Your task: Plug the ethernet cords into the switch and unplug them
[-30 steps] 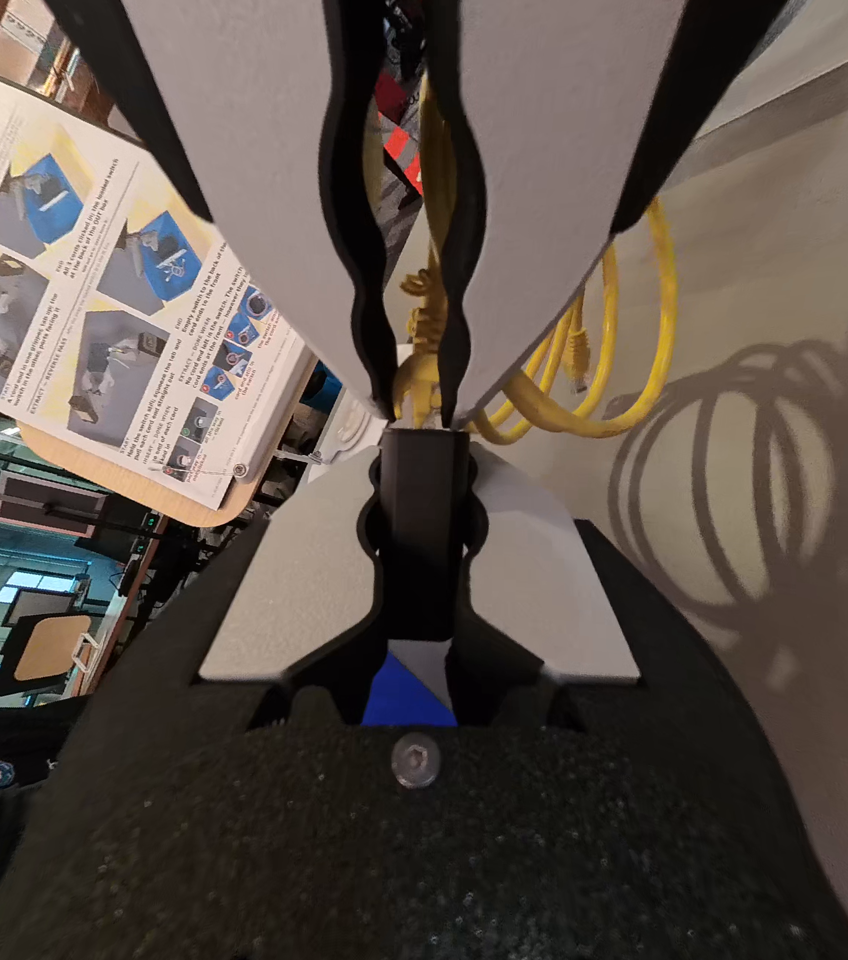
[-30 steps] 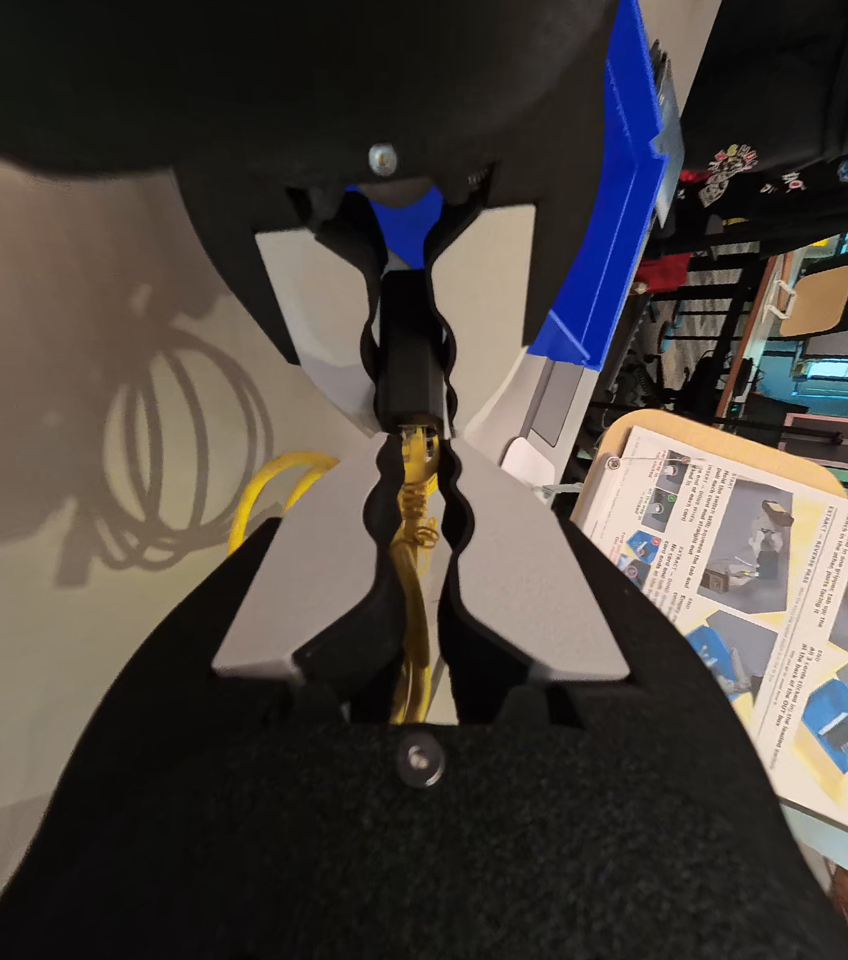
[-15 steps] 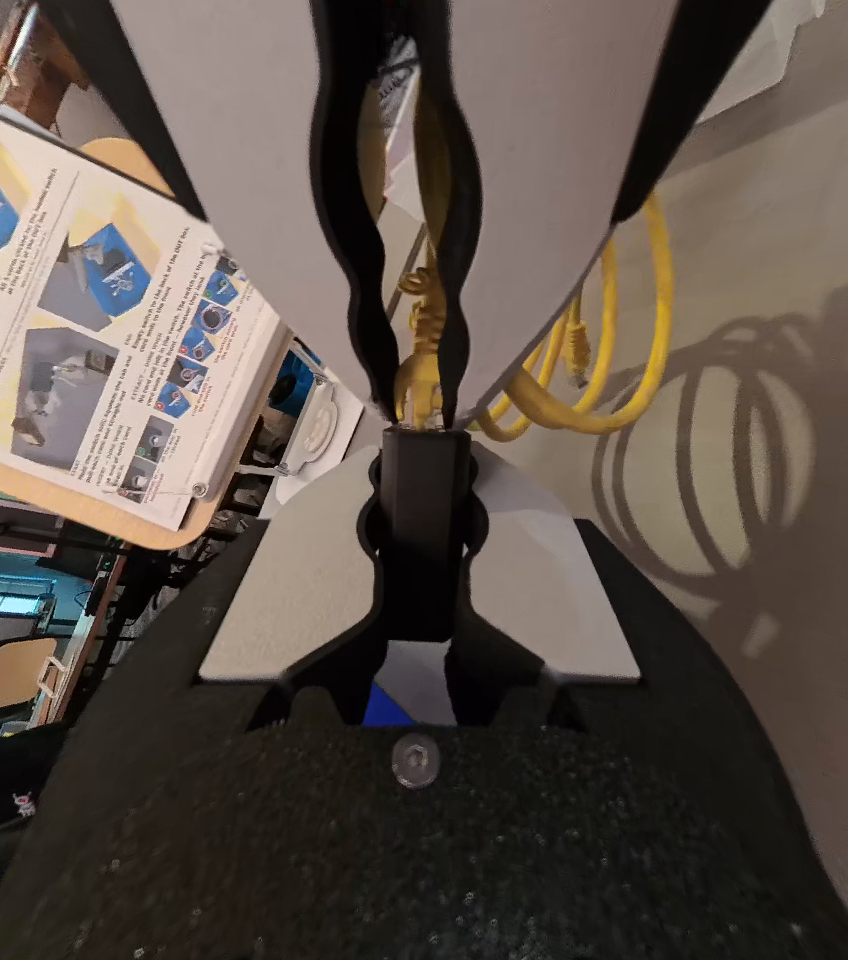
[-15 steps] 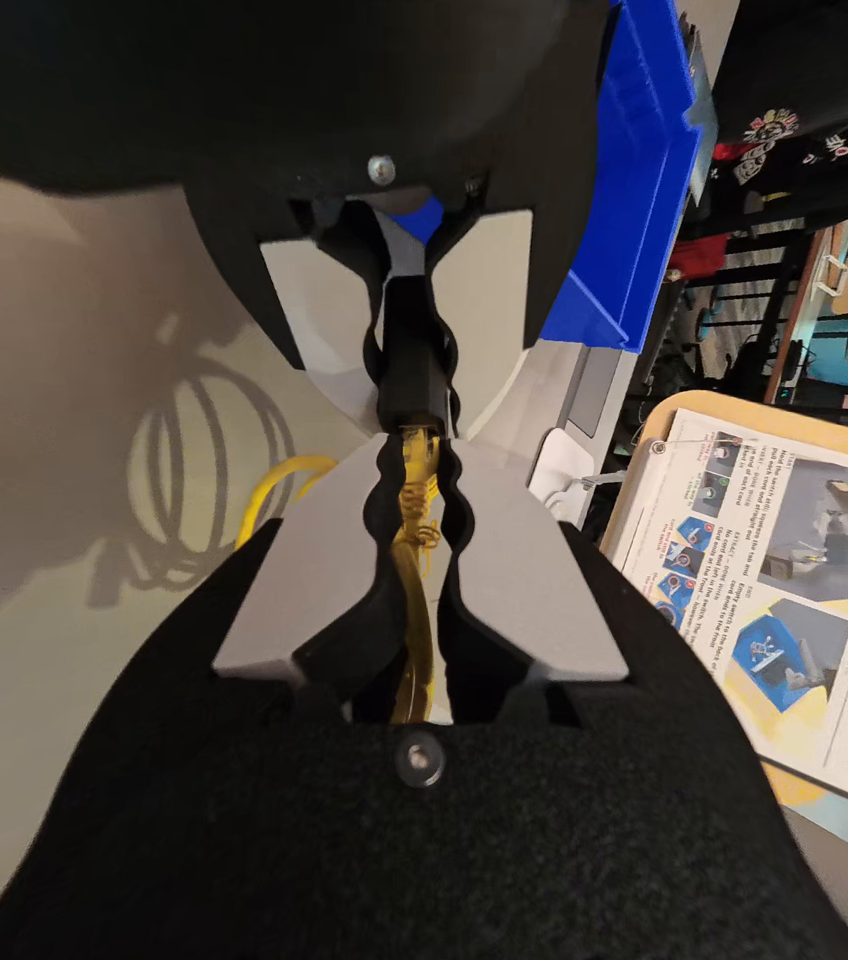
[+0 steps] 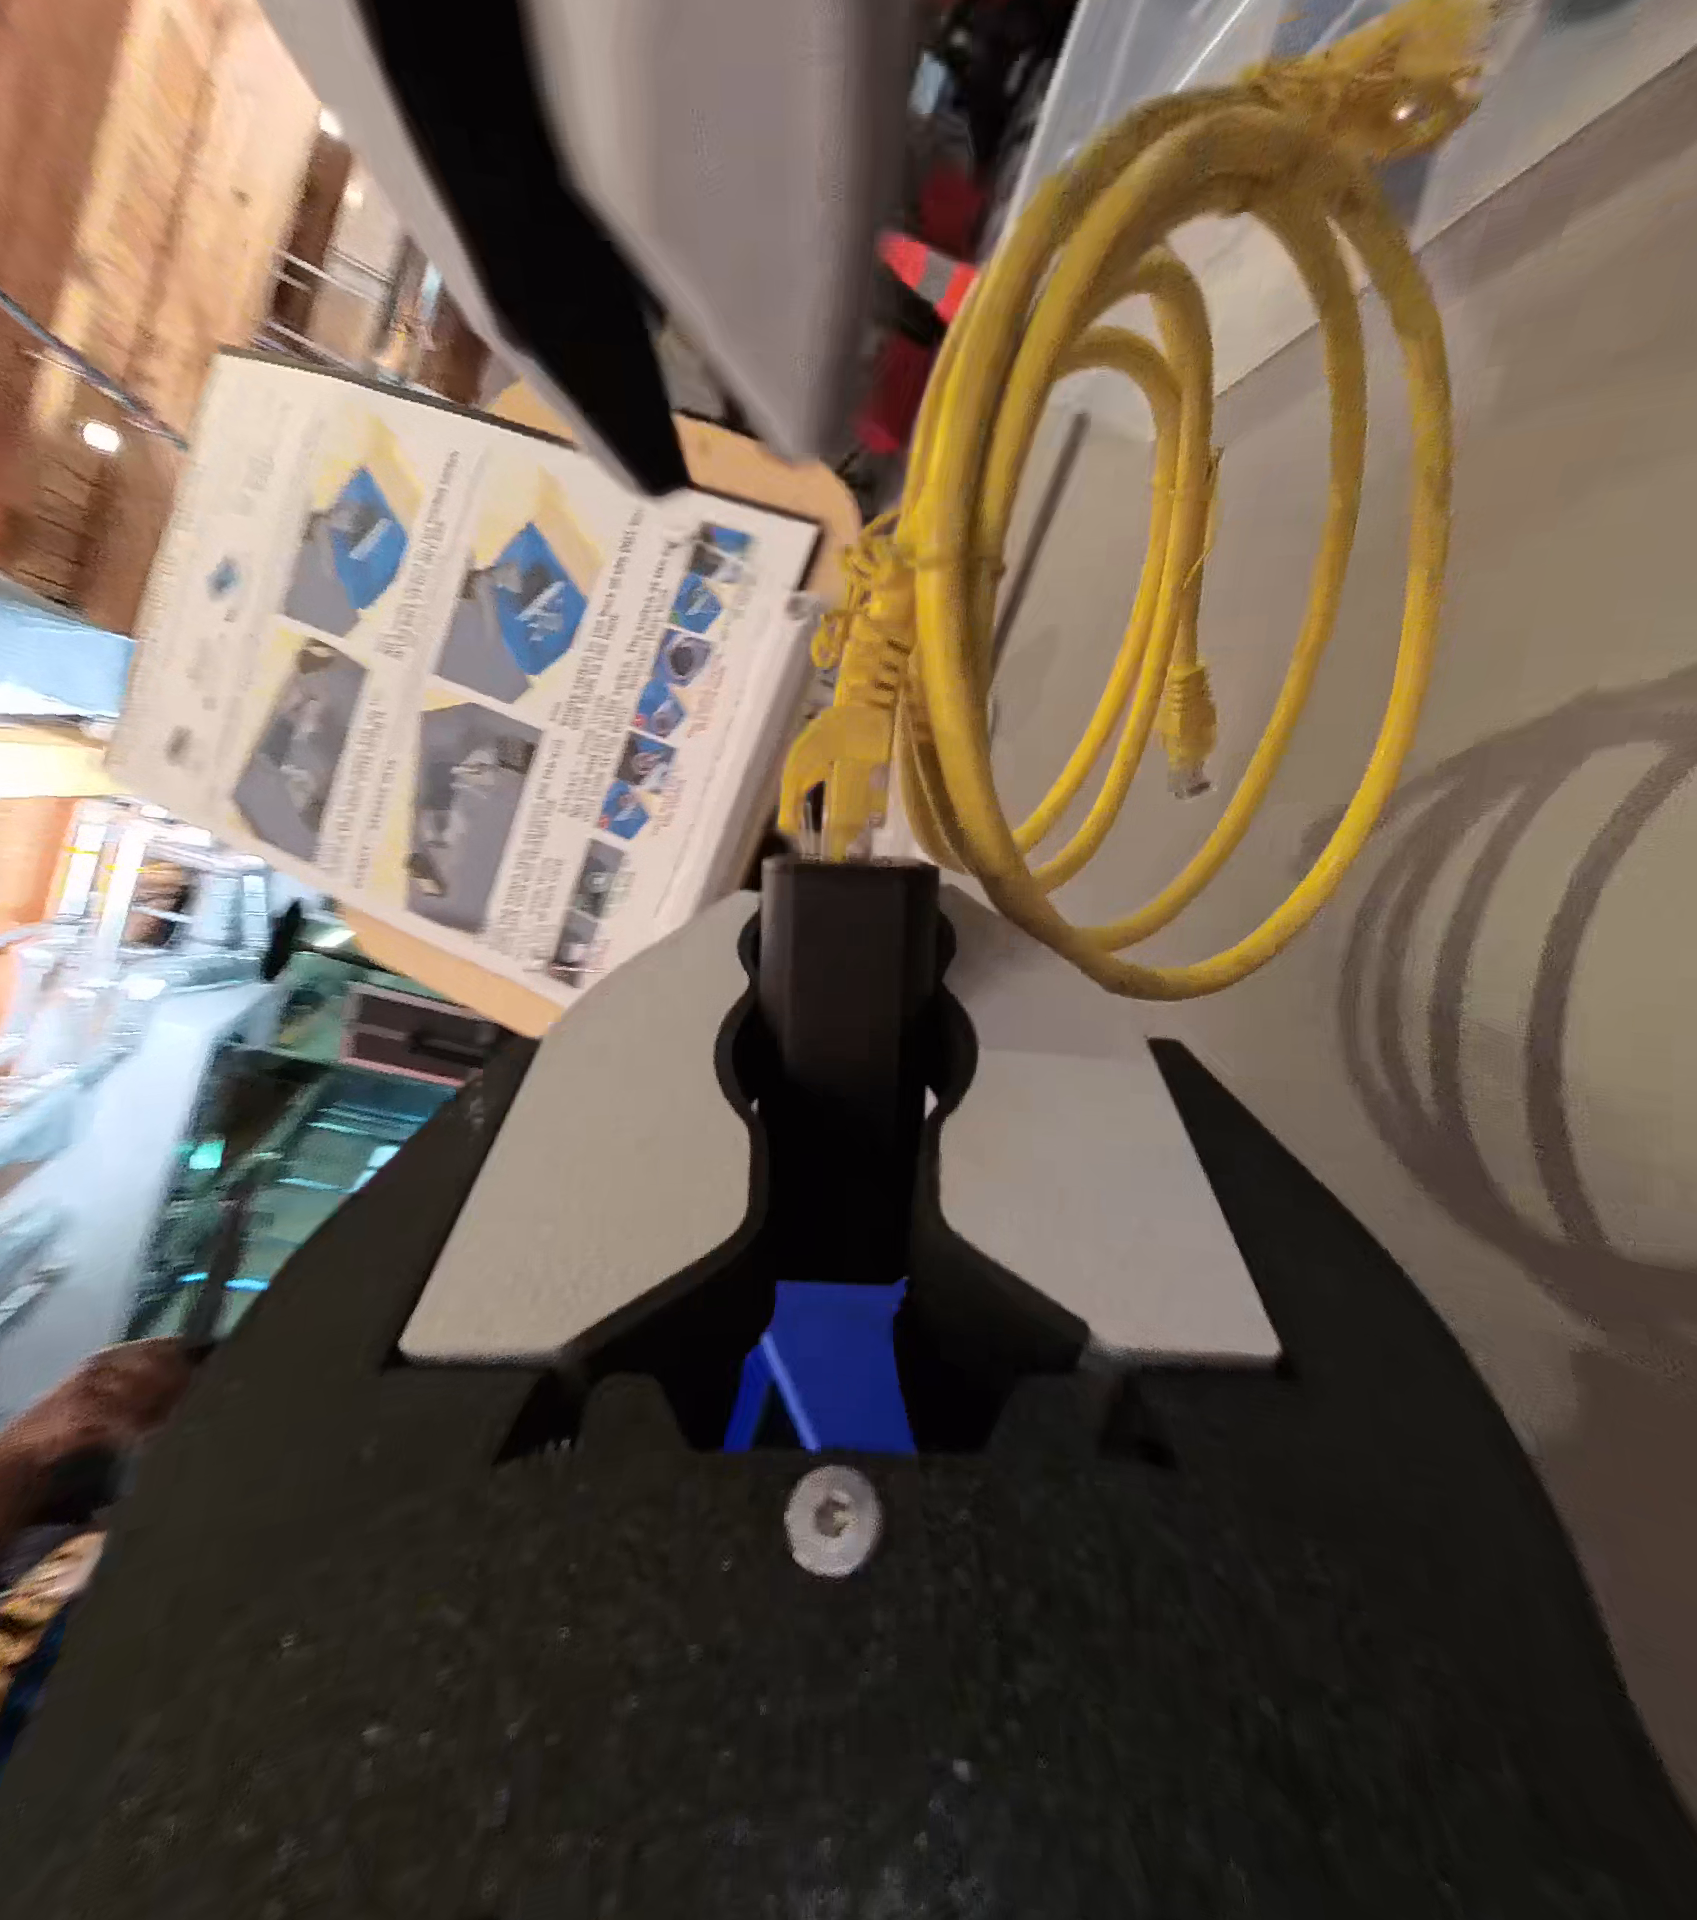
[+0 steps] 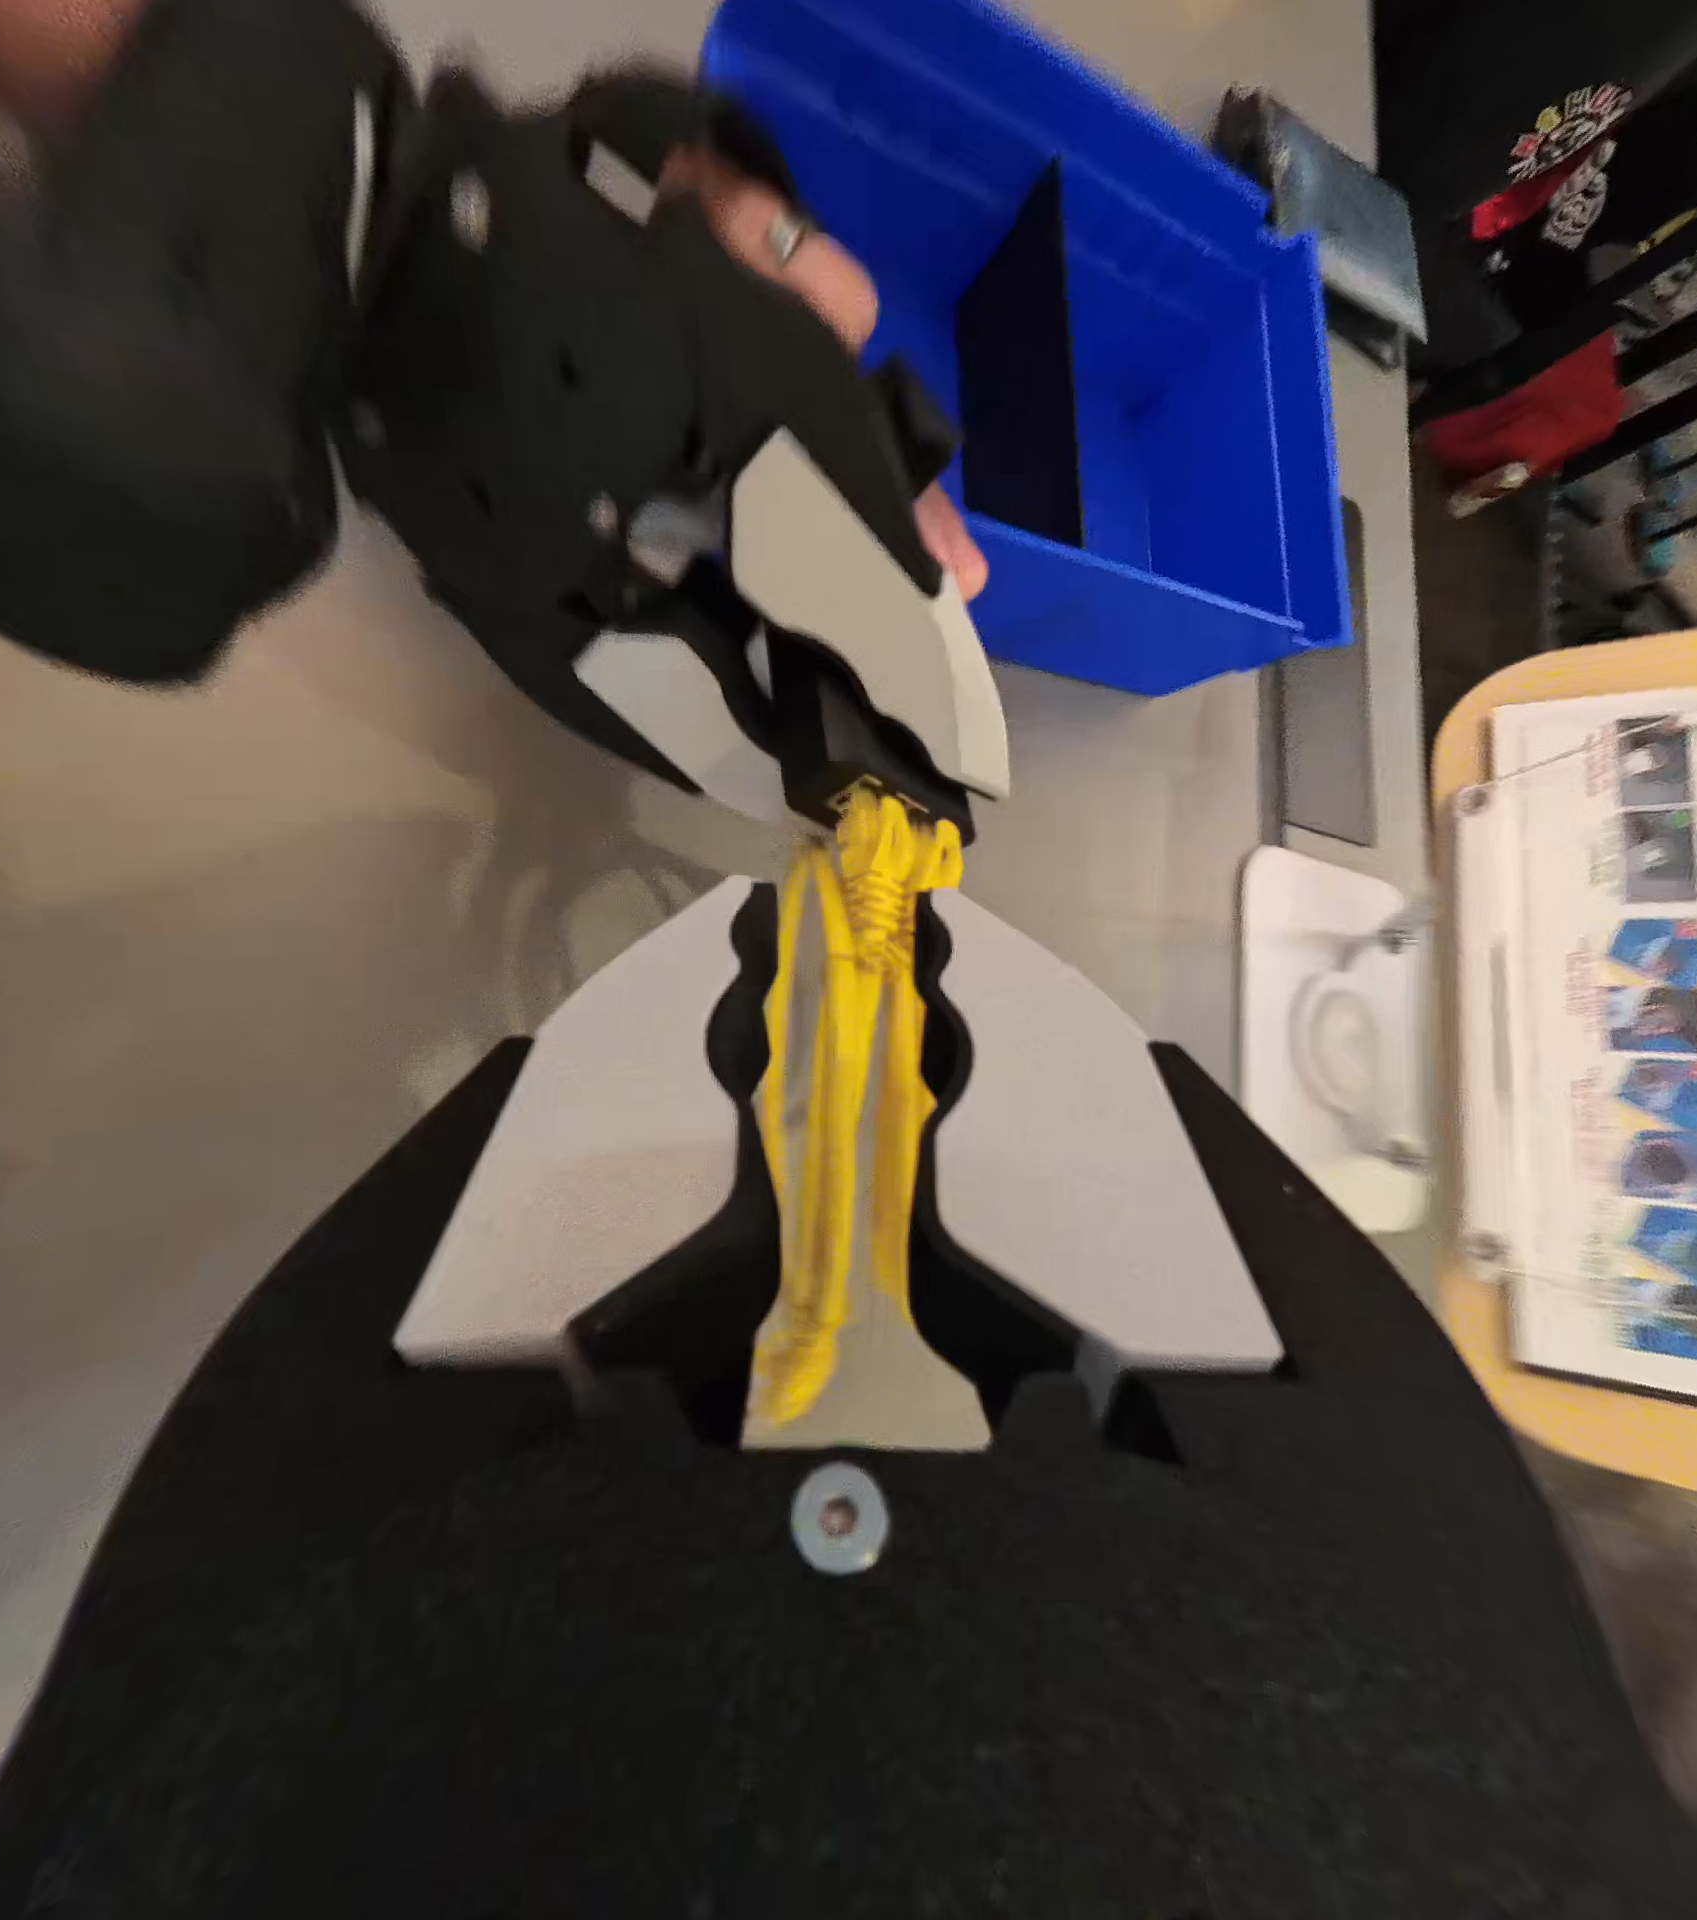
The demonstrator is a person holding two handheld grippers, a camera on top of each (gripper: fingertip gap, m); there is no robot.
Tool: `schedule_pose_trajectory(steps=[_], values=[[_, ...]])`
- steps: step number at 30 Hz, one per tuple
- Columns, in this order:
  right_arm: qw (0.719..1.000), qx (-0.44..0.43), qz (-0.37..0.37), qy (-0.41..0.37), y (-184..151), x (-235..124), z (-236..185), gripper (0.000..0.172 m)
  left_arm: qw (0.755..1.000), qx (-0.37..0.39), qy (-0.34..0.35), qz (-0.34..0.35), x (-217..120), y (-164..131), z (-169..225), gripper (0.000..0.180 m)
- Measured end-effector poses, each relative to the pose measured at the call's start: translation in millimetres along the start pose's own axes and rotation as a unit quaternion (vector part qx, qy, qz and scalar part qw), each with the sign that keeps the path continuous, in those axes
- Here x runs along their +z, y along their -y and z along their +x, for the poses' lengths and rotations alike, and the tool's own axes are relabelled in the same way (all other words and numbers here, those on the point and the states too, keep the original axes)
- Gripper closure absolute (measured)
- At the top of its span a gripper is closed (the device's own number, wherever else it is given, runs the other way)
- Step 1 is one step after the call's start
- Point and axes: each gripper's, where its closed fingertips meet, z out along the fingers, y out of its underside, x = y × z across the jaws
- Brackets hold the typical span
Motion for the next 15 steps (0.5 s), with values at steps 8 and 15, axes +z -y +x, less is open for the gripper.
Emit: schedule_pose_trajectory(steps=[8, 15], values=[[0.987, 0.153, 0.015, 0.039, -8, 14, -2, 0.148, 0.998, 0.046, 0.046, 0.014, -4, 7, -4, 0.155], [0.989, 0.147, -0.016, 0.026, -16, 25, -2, 0.158, 0.995, 0.069, 0.067, -0.001, -6, 6, -5, 0.155]])
